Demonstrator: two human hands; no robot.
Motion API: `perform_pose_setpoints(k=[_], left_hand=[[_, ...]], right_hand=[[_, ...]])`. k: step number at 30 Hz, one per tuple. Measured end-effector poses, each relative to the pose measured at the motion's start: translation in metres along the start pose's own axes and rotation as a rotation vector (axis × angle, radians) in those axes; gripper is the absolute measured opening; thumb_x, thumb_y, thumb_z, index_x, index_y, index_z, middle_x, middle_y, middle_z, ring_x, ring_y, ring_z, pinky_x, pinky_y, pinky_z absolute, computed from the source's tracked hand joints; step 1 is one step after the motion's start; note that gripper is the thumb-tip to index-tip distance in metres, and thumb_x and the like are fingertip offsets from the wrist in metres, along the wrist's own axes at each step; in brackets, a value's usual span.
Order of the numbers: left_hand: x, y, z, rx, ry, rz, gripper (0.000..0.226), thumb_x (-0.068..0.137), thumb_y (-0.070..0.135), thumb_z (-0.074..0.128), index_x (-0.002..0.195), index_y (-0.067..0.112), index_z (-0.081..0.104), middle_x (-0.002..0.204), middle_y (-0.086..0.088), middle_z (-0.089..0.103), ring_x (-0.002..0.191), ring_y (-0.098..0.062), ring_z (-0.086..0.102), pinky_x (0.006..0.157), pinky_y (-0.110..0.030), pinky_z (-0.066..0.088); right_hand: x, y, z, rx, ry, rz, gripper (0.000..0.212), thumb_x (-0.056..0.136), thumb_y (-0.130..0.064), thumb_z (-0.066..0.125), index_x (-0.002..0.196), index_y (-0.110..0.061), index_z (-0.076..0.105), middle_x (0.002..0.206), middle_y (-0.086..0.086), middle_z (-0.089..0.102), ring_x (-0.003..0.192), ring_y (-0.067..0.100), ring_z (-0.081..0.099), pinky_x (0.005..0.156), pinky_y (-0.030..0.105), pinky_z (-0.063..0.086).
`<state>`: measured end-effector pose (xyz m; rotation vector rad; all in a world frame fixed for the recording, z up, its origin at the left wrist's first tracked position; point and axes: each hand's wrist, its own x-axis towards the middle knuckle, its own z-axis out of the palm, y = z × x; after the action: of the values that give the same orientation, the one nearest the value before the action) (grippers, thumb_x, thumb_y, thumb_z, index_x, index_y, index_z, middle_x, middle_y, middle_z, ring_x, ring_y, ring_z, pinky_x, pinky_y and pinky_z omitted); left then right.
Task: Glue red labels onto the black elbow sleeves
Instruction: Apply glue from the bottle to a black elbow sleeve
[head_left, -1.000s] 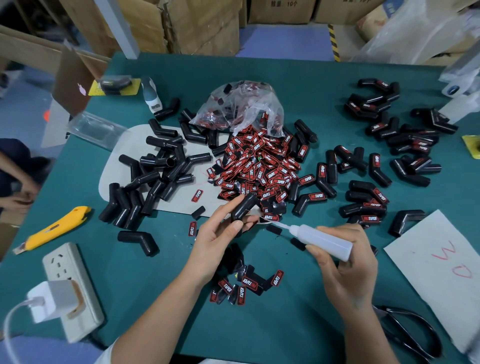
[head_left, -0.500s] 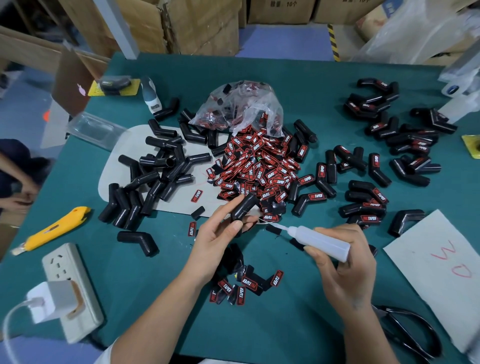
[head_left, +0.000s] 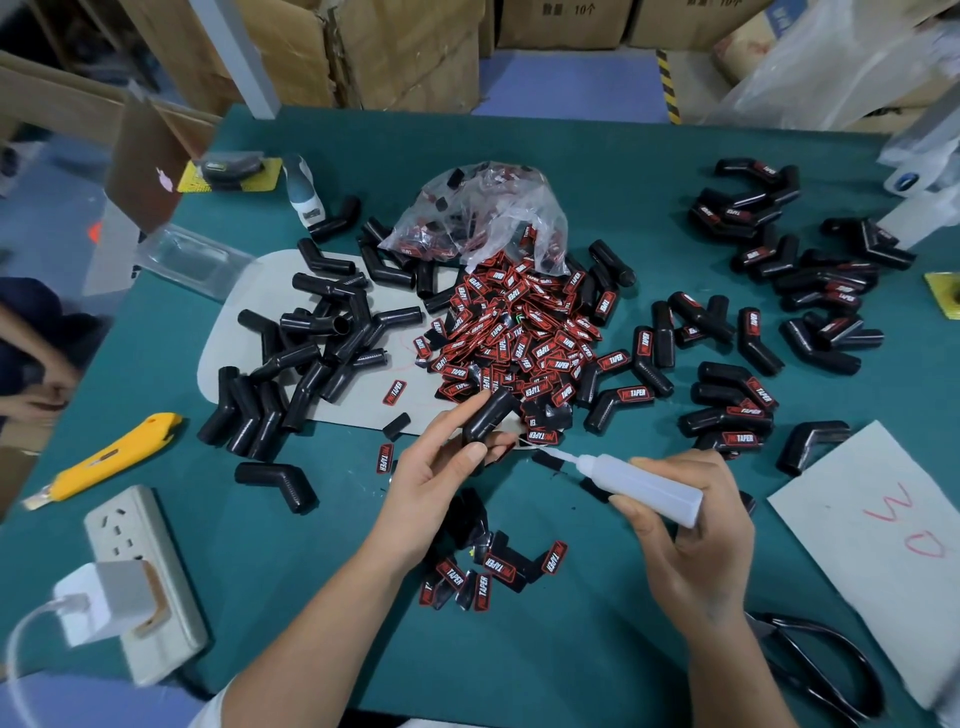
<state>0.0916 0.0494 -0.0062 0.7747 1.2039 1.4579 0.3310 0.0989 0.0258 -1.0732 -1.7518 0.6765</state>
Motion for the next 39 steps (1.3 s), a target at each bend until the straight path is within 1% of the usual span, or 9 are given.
perform_pose_setpoints(k=[8,14,17,20,22,26,31,35,39], left_hand=[[0.0003,-0.0006,0.0001,0.011,-0.006,-0.008,0.046,0.104,0.01,0.058,0.149,0.021,0.058,0.145,-0.02,0.061,0.126,-0.037,0.067,0.107,-0.036,0.053],[-0.0007,0.0025,0.0013,0.01,0.005,-0.002,0.046,0.101,0.025,0.064,0.147,0.03,0.061,0.138,-0.022,0.066,0.126,-0.035,0.067,0.106,-0.032,0.052],[-0.0005,0.0019,0.0008,0.007,-0.005,0.0,0.045,0.103,0.02,0.062,0.147,0.029,0.061,0.139,-0.021,0.065,0.126,-0.035,0.067,0.106,-0.033,0.052],[0.0003,-0.0008,-0.0001,0.018,-0.004,-0.007,0.047,0.104,0.01,0.058,0.15,0.02,0.058,0.142,-0.023,0.062,0.126,-0.036,0.067,0.106,-0.034,0.052],[0.0006,-0.0015,-0.0002,0.024,-0.008,-0.01,0.048,0.104,0.009,0.057,0.151,0.018,0.055,0.144,-0.022,0.061,0.126,-0.036,0.067,0.106,-0.035,0.052],[0.0003,-0.0001,0.0003,0.019,-0.008,-0.009,0.047,0.104,0.009,0.057,0.148,0.026,0.061,0.143,-0.019,0.063,0.126,-0.036,0.067,0.107,-0.035,0.052],[0.0001,0.0005,0.0004,0.017,0.0,-0.003,0.047,0.102,0.022,0.063,0.148,0.029,0.06,0.143,-0.02,0.062,0.127,-0.037,0.066,0.107,-0.036,0.052],[-0.0001,0.0001,-0.0007,0.015,-0.001,0.002,0.047,0.102,0.023,0.063,0.148,0.028,0.06,0.142,-0.022,0.062,0.127,-0.036,0.066,0.107,-0.036,0.052],[-0.0003,-0.0005,-0.0008,0.02,-0.006,-0.003,0.047,0.102,0.024,0.063,0.149,0.028,0.06,0.142,-0.02,0.063,0.127,-0.037,0.066,0.108,-0.036,0.052]], right_hand=[[0.0005,0.0012,-0.0007,-0.009,0.012,-0.006,0.038,0.101,-0.052,0.062,0.104,-0.014,0.064,0.09,0.006,0.066,0.095,-0.001,0.057,0.08,0.012,0.042],[0.0004,0.0015,-0.0017,-0.005,0.003,-0.019,0.037,0.1,-0.053,0.062,0.106,-0.016,0.063,0.089,0.009,0.064,0.094,0.001,0.057,0.08,0.012,0.043],[0.0008,0.0031,-0.0016,-0.025,0.015,-0.019,0.033,0.101,-0.052,0.062,0.106,-0.019,0.063,0.089,0.008,0.065,0.095,0.002,0.057,0.08,0.013,0.042],[0.0002,0.0022,-0.0003,0.016,-0.001,-0.006,0.027,0.1,-0.053,0.064,0.113,-0.029,0.063,0.092,0.007,0.066,0.095,0.001,0.058,0.08,0.015,0.044],[0.0002,0.0018,-0.0005,0.038,-0.005,0.003,0.027,0.099,-0.054,0.064,0.114,-0.031,0.063,0.097,0.0,0.066,0.095,0.0,0.058,0.081,0.015,0.044],[0.0014,0.0029,-0.0012,0.023,0.016,0.015,0.03,0.1,-0.054,0.063,0.11,-0.026,0.064,0.102,-0.009,0.064,0.096,-0.001,0.058,0.082,0.013,0.043],[0.0008,0.0032,-0.0013,0.045,-0.009,0.0,0.026,0.1,-0.052,0.064,0.113,-0.031,0.063,0.102,-0.007,0.064,0.095,0.002,0.058,0.08,0.016,0.044],[0.0012,0.0046,-0.0015,0.025,0.005,0.006,0.029,0.1,-0.052,0.064,0.11,-0.024,0.064,0.1,-0.006,0.066,0.096,0.0,0.058,0.081,0.015,0.044],[0.0,0.0043,-0.0014,0.045,-0.024,-0.006,0.029,0.101,-0.052,0.064,0.11,-0.024,0.064,0.098,-0.001,0.066,0.096,0.0,0.057,0.081,0.015,0.044]])
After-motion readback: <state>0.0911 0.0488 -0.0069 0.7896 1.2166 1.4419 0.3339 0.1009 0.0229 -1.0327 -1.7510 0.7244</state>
